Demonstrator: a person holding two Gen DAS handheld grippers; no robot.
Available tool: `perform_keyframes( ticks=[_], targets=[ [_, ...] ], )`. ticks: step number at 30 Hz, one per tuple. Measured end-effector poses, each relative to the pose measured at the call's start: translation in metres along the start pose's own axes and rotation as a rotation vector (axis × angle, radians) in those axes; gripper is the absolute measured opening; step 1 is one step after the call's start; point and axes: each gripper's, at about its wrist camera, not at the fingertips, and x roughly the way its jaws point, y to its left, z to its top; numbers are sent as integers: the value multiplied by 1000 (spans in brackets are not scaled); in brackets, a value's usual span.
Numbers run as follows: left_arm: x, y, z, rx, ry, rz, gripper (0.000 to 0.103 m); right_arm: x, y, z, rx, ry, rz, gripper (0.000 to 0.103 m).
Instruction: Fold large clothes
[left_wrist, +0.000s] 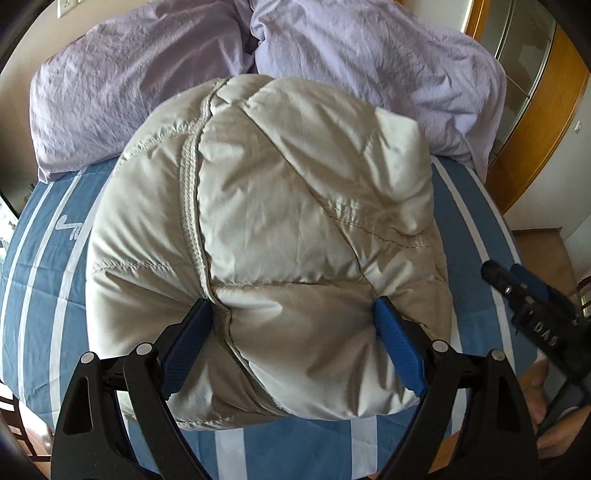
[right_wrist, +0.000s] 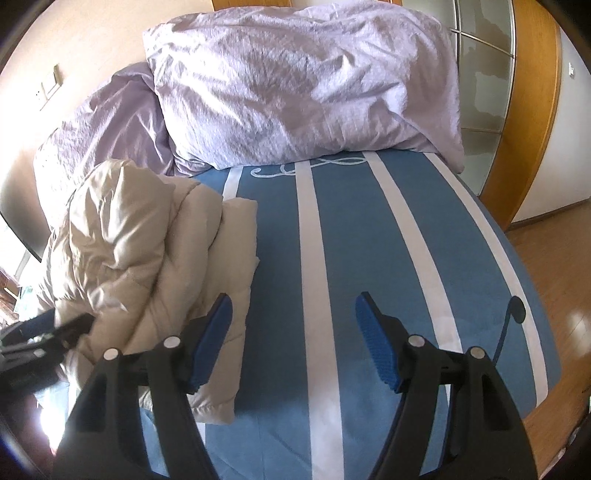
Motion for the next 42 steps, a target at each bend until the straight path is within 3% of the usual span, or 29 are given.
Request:
perform_keyframes(
  ticks=[8, 19, 25, 31, 42],
  targets=[
    [13, -7, -3, -22, -1, -1, 89, 3, 9, 26, -33, -9, 102, 46],
    [18, -6, -2, -53, -16, 2, 89, 9, 60, 64, -204, -32, 301, 15],
    [19, -6, -2, -63, -18, 7, 89, 5, 71, 77, -239, -70, 375, 14],
    [19, -7, -2, -63, -18, 9, 89, 25, 87, 77, -302, -27, 397, 11],
    [22, -6, -1, -60, -15, -6, 89, 65, 92, 64, -327, 68, 298, 4]
  ],
)
